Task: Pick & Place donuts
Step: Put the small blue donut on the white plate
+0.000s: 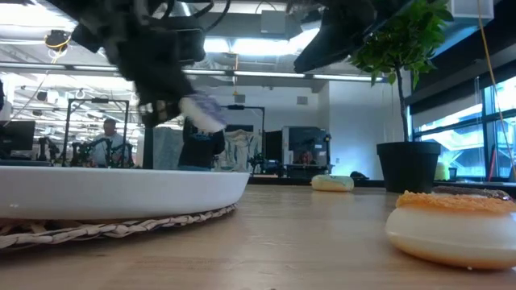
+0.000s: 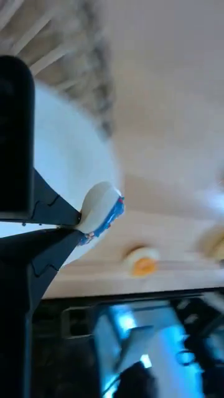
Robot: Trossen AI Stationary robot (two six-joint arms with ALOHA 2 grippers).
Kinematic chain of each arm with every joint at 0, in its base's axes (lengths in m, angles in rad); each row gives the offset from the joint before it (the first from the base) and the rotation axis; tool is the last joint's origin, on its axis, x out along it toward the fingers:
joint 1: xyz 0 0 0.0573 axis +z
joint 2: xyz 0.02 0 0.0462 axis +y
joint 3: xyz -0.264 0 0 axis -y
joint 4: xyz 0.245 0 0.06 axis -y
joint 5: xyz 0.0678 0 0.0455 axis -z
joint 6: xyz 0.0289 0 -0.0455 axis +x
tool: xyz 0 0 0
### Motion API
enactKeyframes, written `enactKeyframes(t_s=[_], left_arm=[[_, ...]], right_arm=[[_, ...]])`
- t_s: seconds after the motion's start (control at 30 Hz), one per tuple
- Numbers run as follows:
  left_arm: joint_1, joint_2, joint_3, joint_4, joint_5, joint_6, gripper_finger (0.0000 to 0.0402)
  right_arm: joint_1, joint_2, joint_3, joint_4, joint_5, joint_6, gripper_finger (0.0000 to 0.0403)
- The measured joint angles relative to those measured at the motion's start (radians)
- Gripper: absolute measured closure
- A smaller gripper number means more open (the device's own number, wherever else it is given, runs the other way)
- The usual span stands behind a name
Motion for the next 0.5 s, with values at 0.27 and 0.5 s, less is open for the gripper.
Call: enactKeyframes(t_s=[0.27, 0.5], left_arm=[[-0.092, 0.0, 0.0, -0.133, 0.006, -0.064, 0.039], [-0.151, 0.0, 0.0, -0.15, -0.144, -0.092, 0.039]], right_arm=[[0.0, 0.021, 0.0, -0.007, 0.0, 0.024, 0.0208], [0.0, 0.068, 0.0, -0.034, 0.0, 0.053, 0.0208]])
